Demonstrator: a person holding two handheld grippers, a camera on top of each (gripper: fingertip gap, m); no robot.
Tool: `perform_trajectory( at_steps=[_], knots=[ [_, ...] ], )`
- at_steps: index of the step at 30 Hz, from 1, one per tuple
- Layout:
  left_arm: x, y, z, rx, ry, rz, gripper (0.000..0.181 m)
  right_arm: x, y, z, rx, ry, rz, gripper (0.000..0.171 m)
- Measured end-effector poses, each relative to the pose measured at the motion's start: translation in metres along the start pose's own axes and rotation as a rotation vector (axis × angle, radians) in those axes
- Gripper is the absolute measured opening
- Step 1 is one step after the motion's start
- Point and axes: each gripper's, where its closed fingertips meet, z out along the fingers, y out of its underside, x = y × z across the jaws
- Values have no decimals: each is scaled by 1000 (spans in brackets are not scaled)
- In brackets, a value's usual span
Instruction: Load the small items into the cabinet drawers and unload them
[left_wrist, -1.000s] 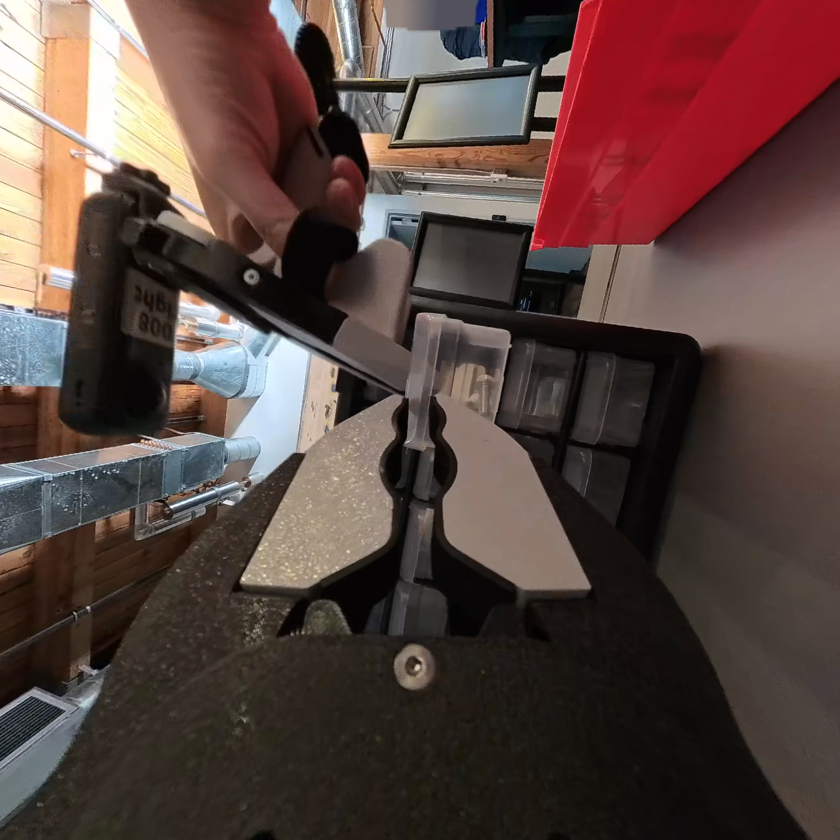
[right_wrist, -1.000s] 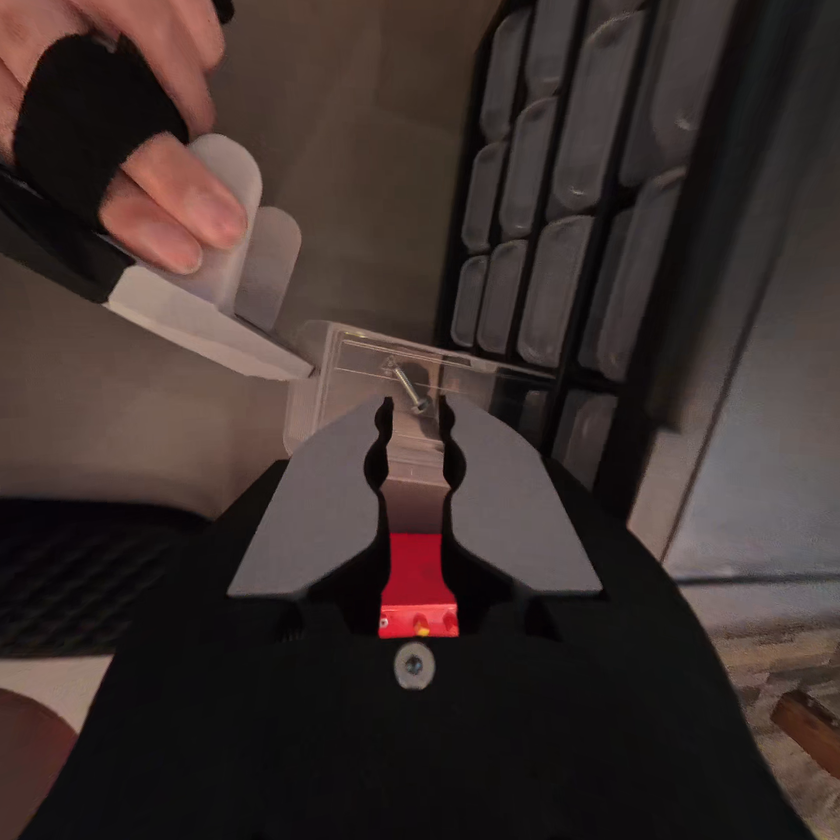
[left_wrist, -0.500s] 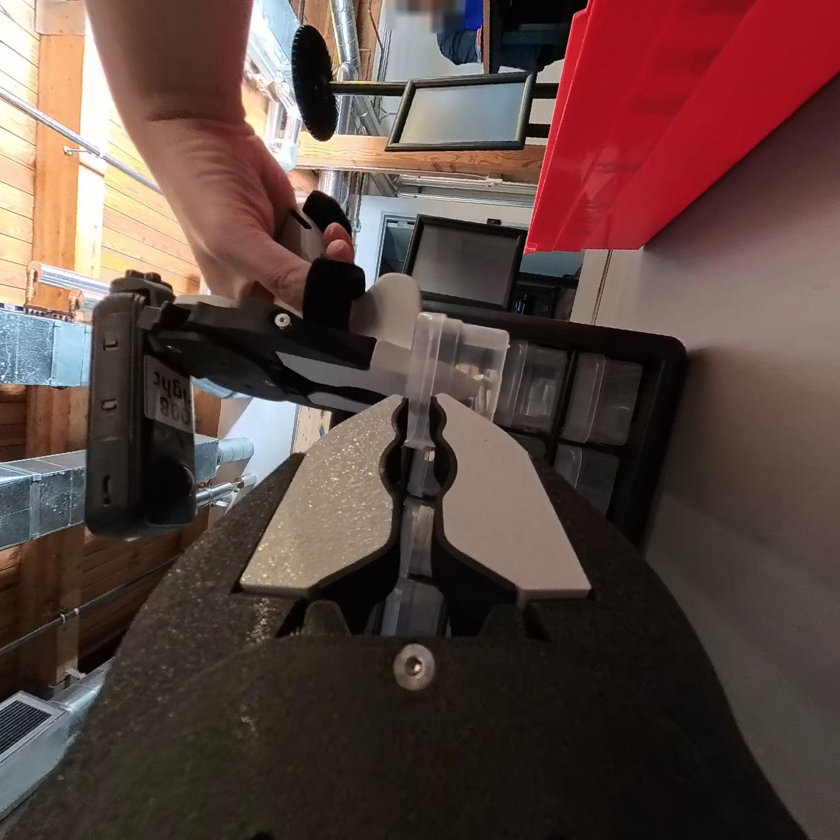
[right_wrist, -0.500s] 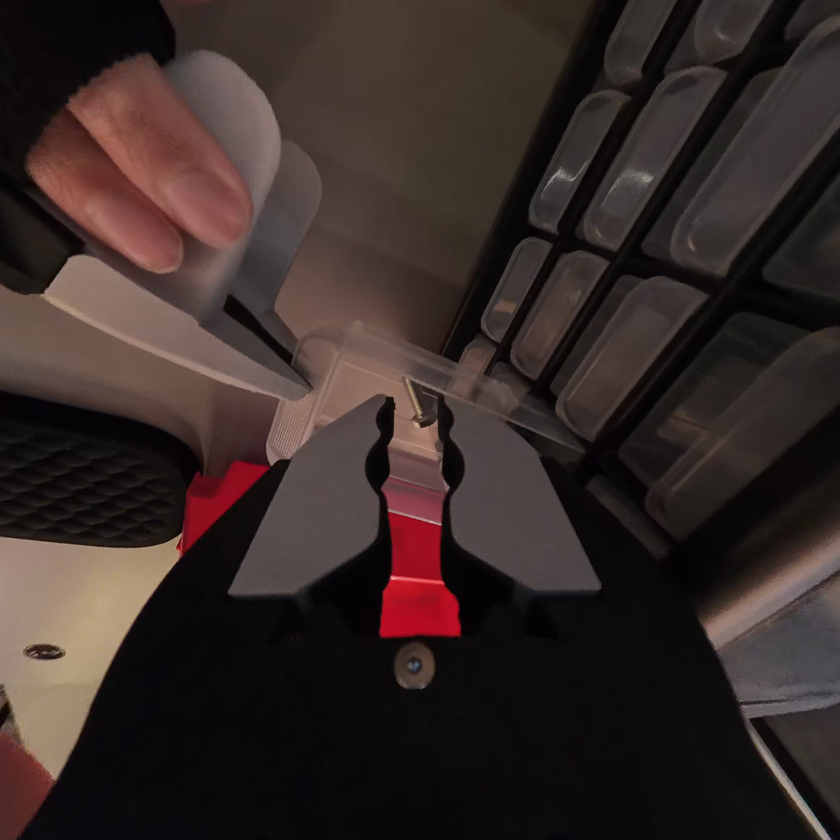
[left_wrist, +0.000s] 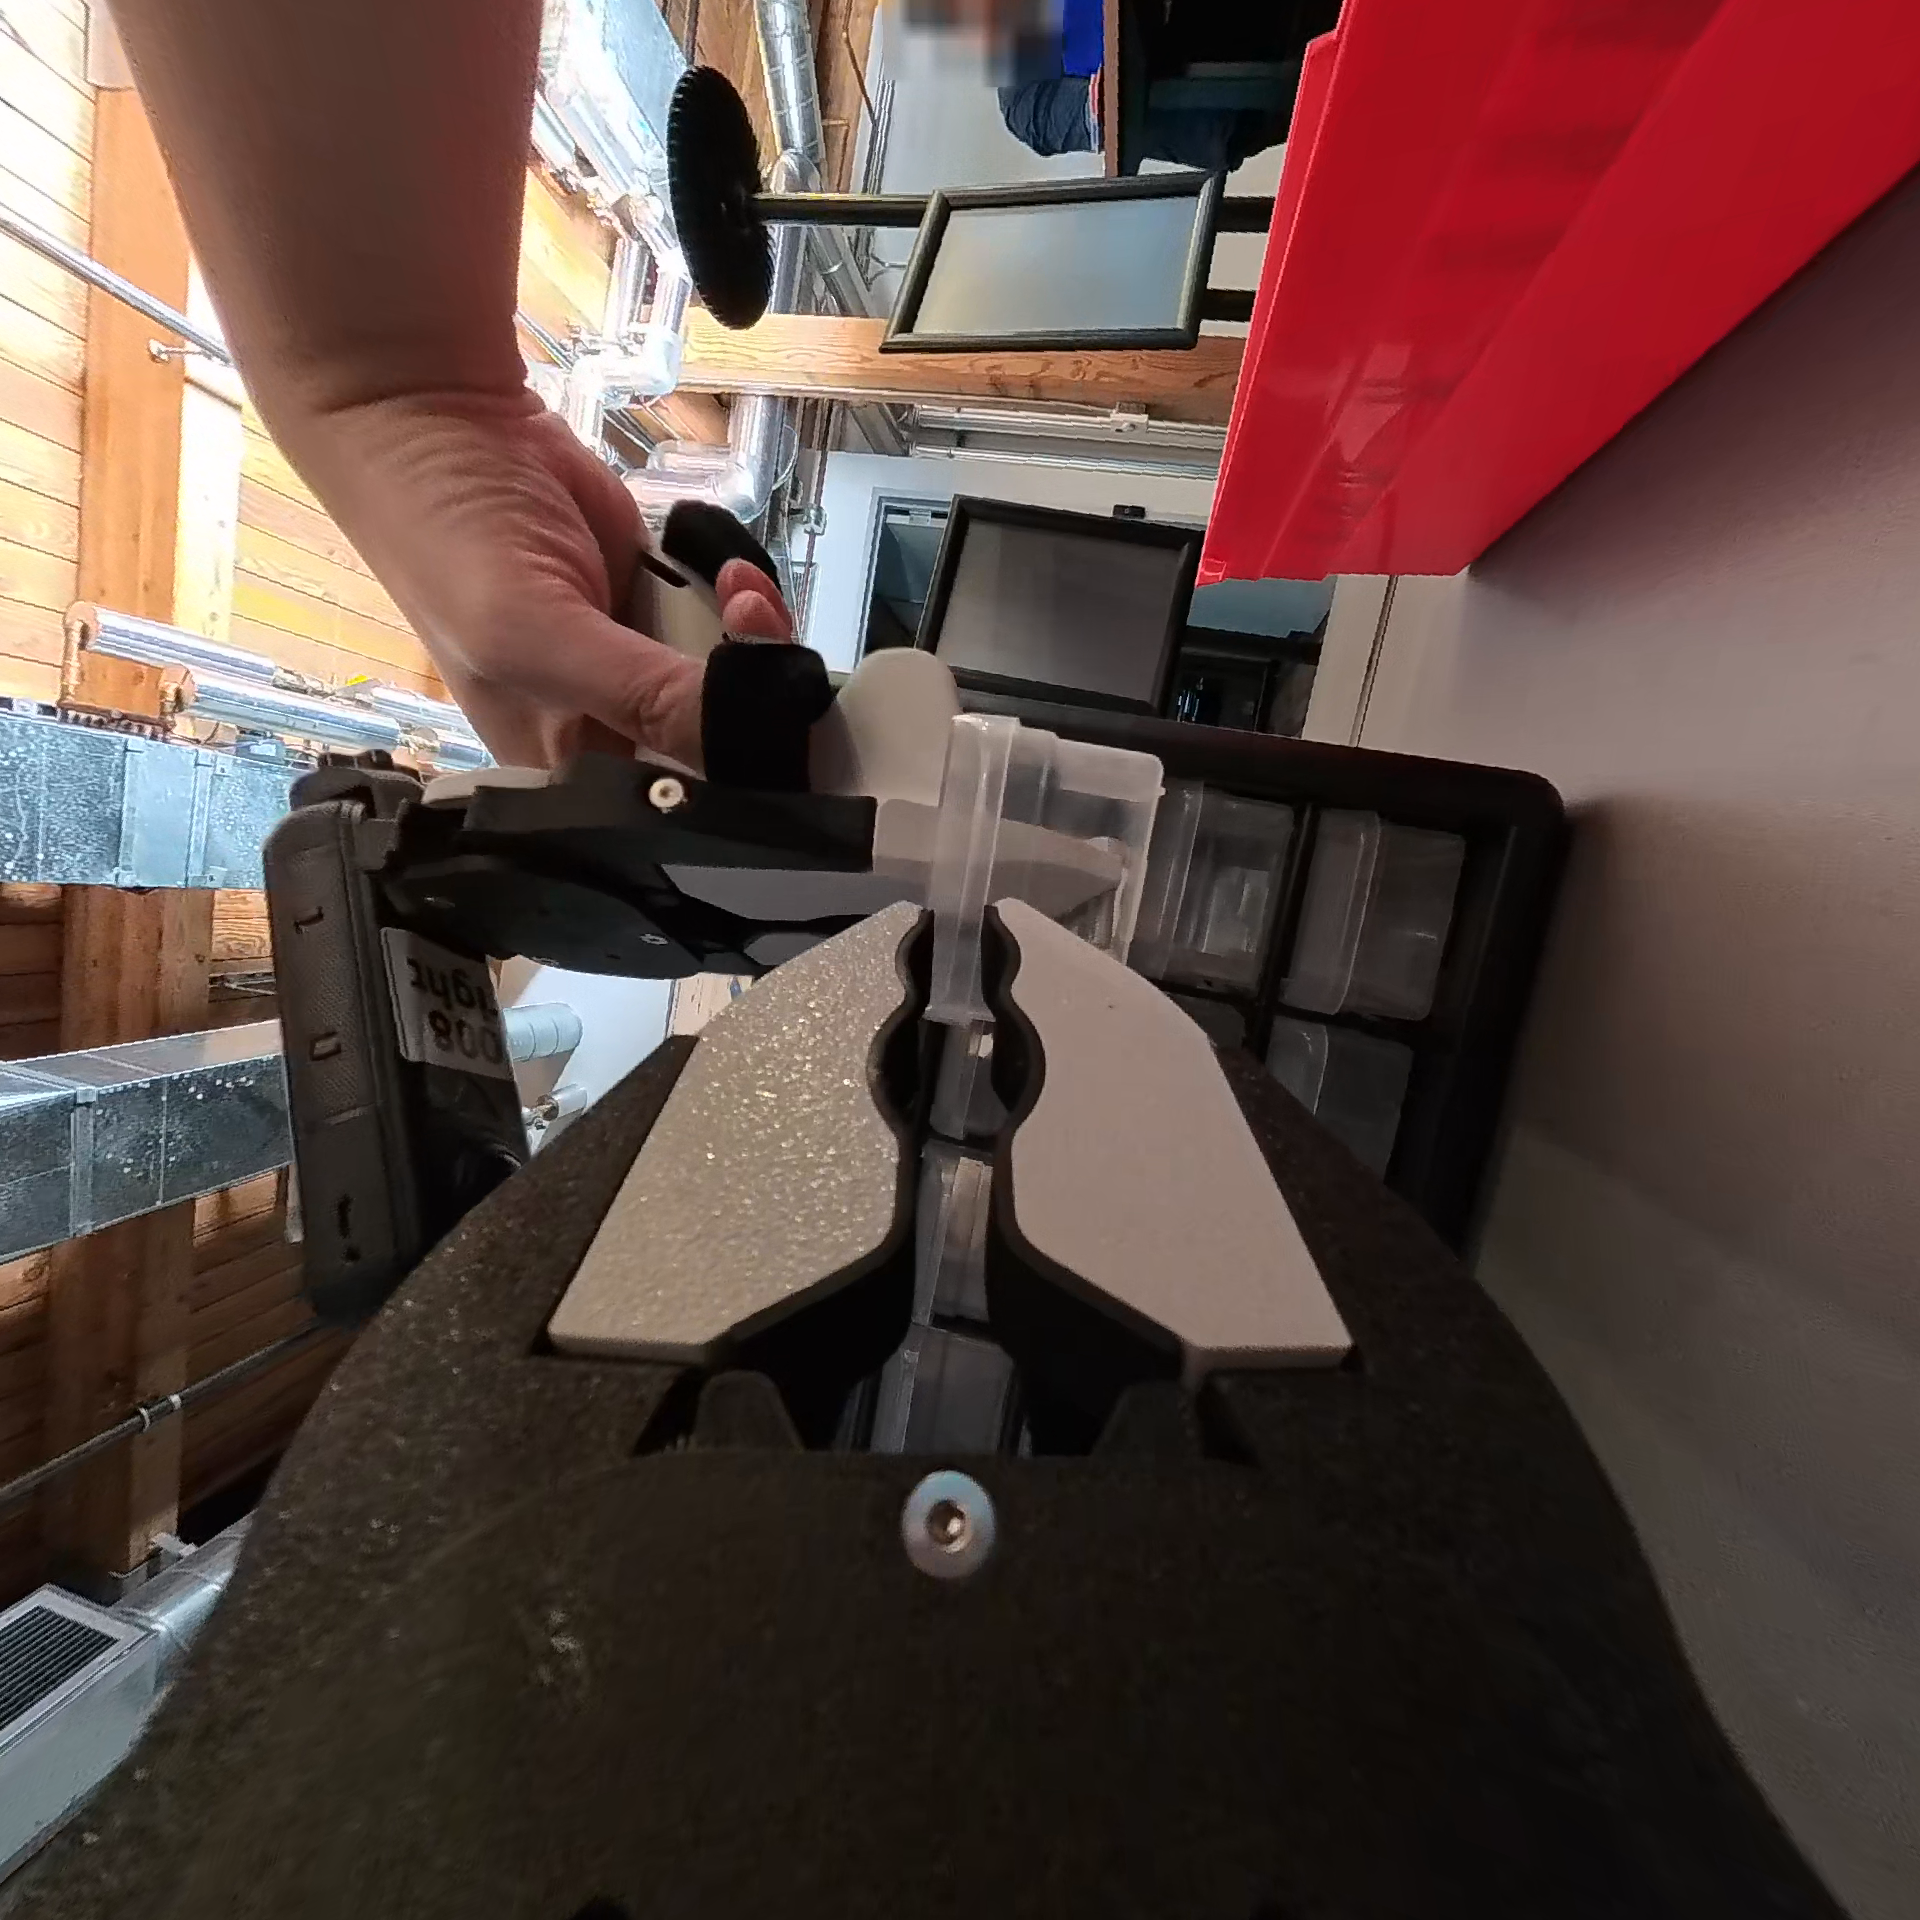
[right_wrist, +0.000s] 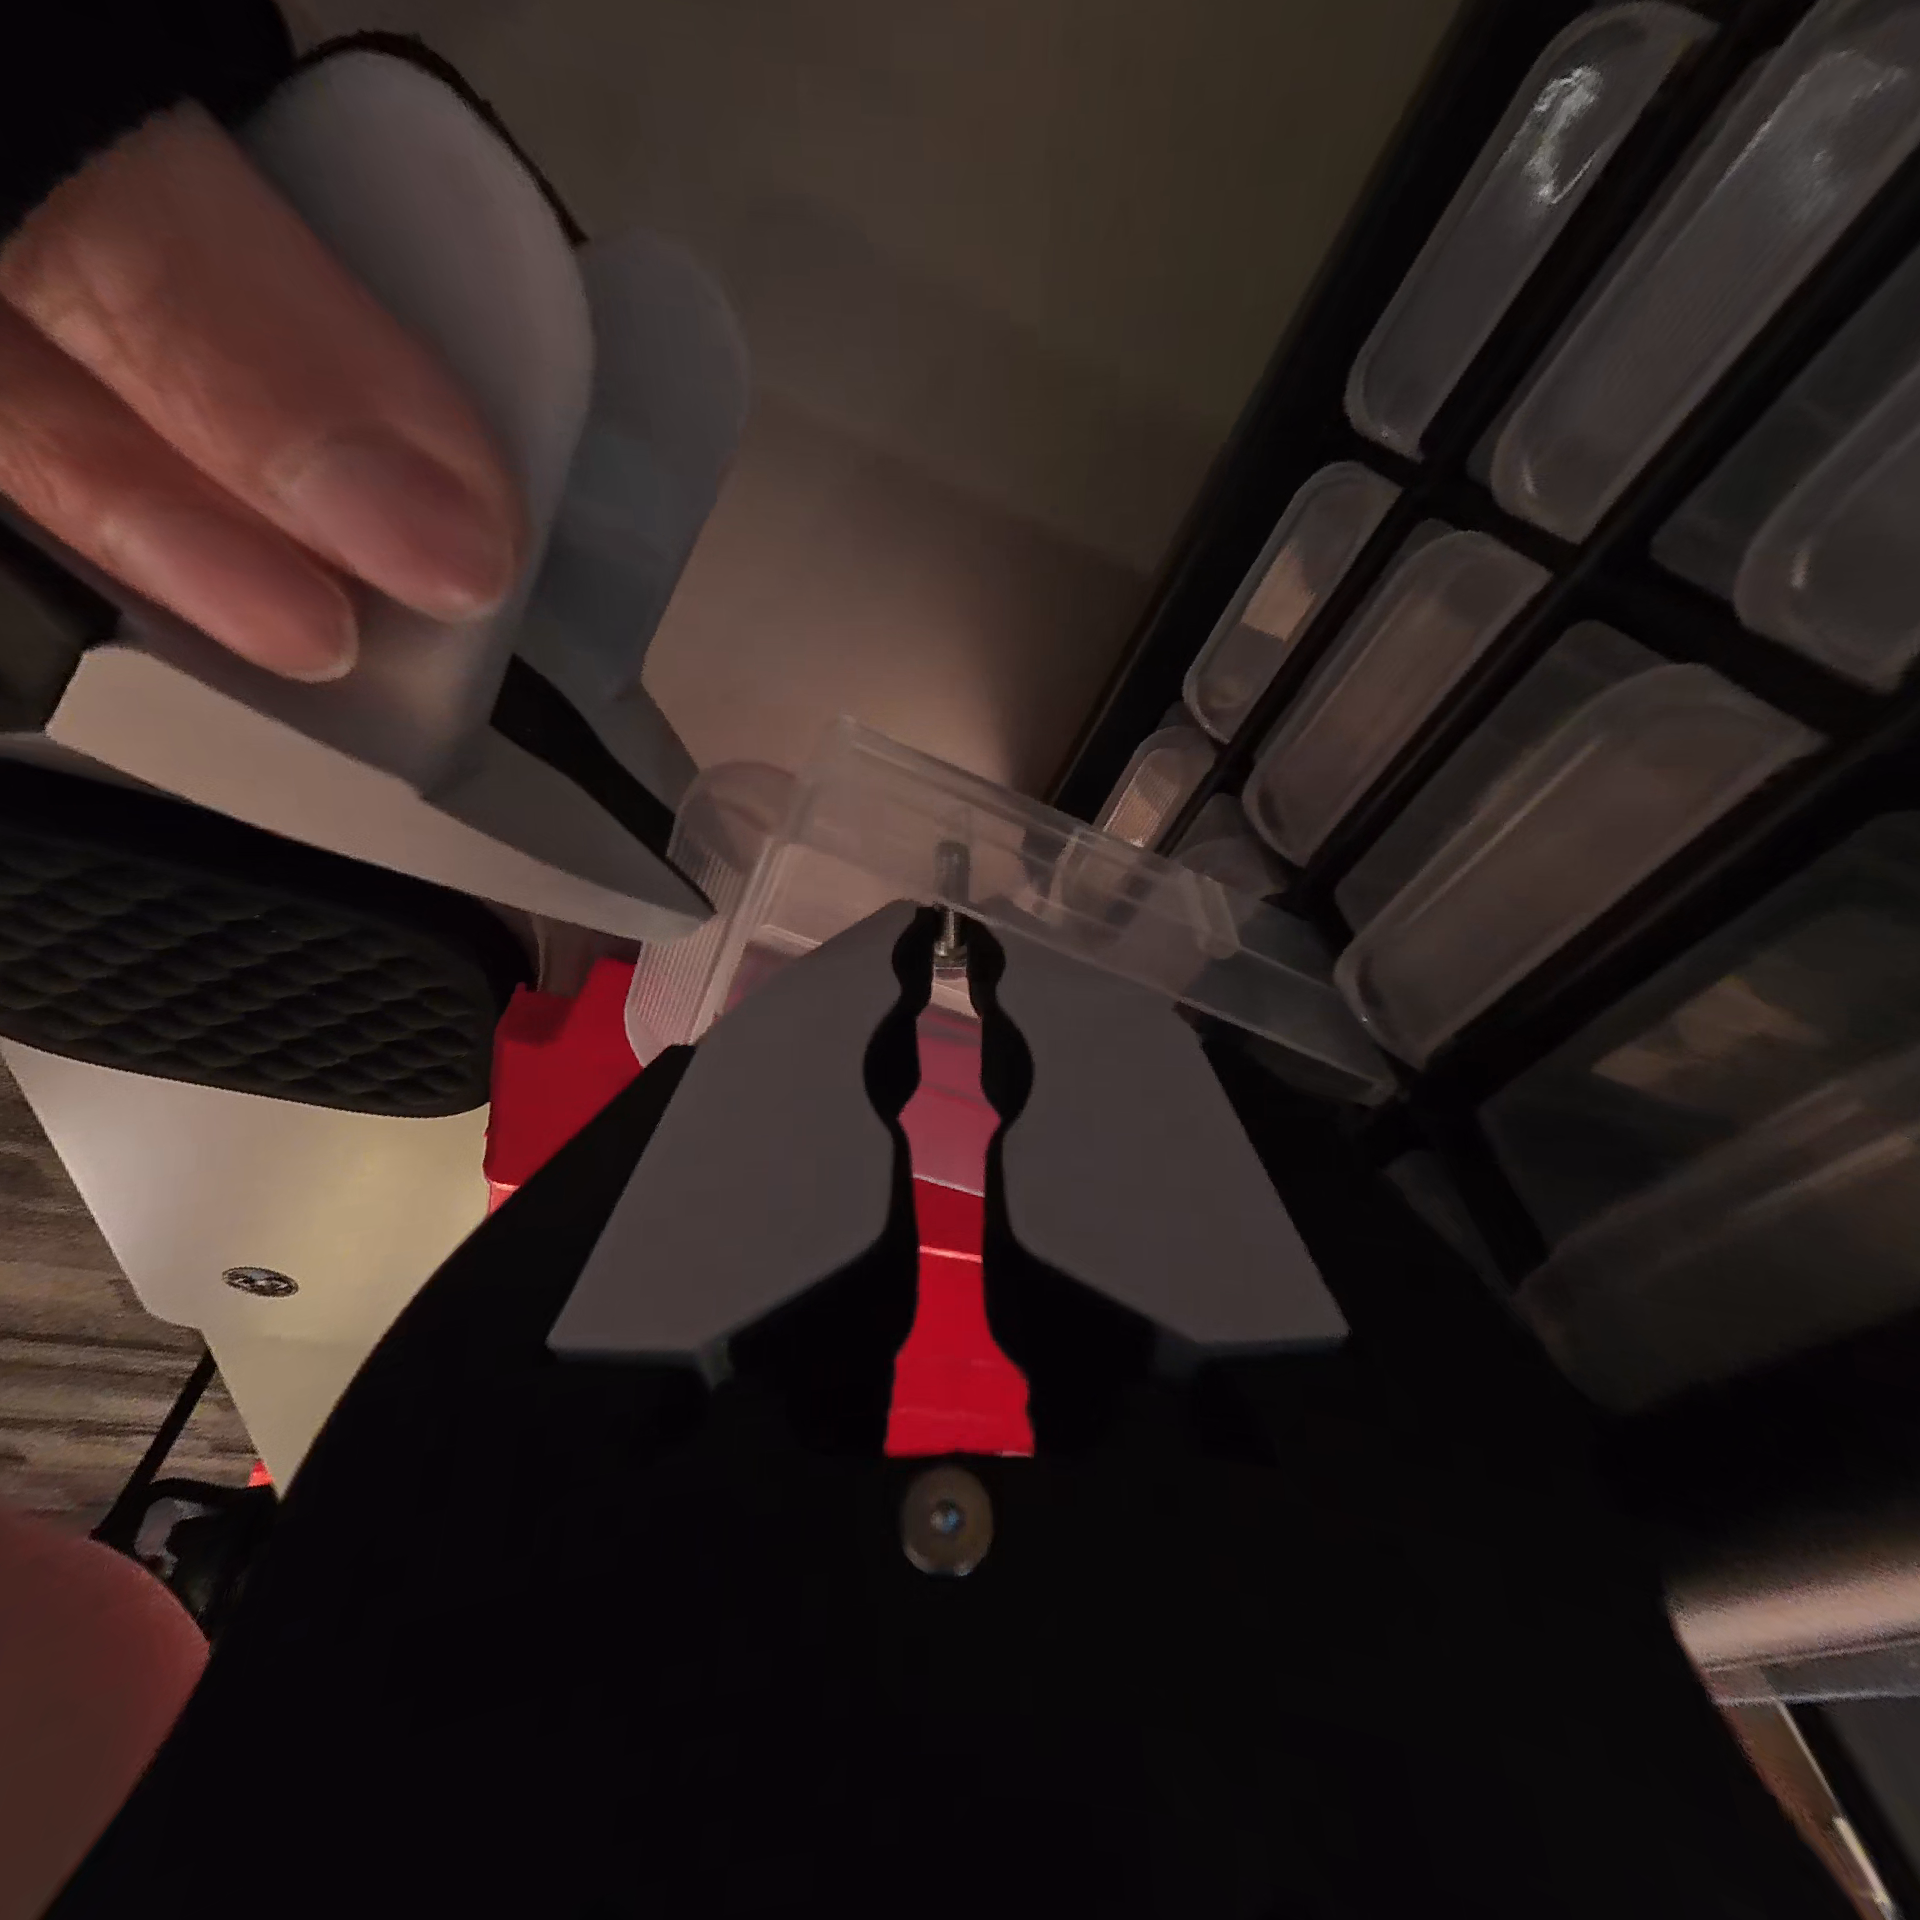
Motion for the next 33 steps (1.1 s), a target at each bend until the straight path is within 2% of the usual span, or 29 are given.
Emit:
perform_trajectory(
  at_steps=[7,15,18,20,23,26,28,30,33],
  knots=[
    [0,0,0,-1,-4,-5,8,6,10,-10,-33,75,25,8],
    [0,0,0,0,-3,-8,8,2,14,-65,125,255,104,7],
    [-1,0,1,0,0,-5,8,-13,41,-87,217,335,249,7],
    [-1,-1,2,0,4,2,8,-27,72,-87,293,373,416,7],
    [-1,0,4,-7,9,9,8,-58,117,-40,372,245,665,7],
    [-2,3,9,-16,11,5,8,-76,167,37,256,87,890,7],
    [-2,5,14,-26,16,2,8,-83,185,81,214,-22,982,7],
    [-1,7,20,-37,22,1,8,-89,196,107,194,-99,1035,7],
    [2,10,29,-52,32,-1,8,-90,213,126,123,-107,1067,7]
  ],
)
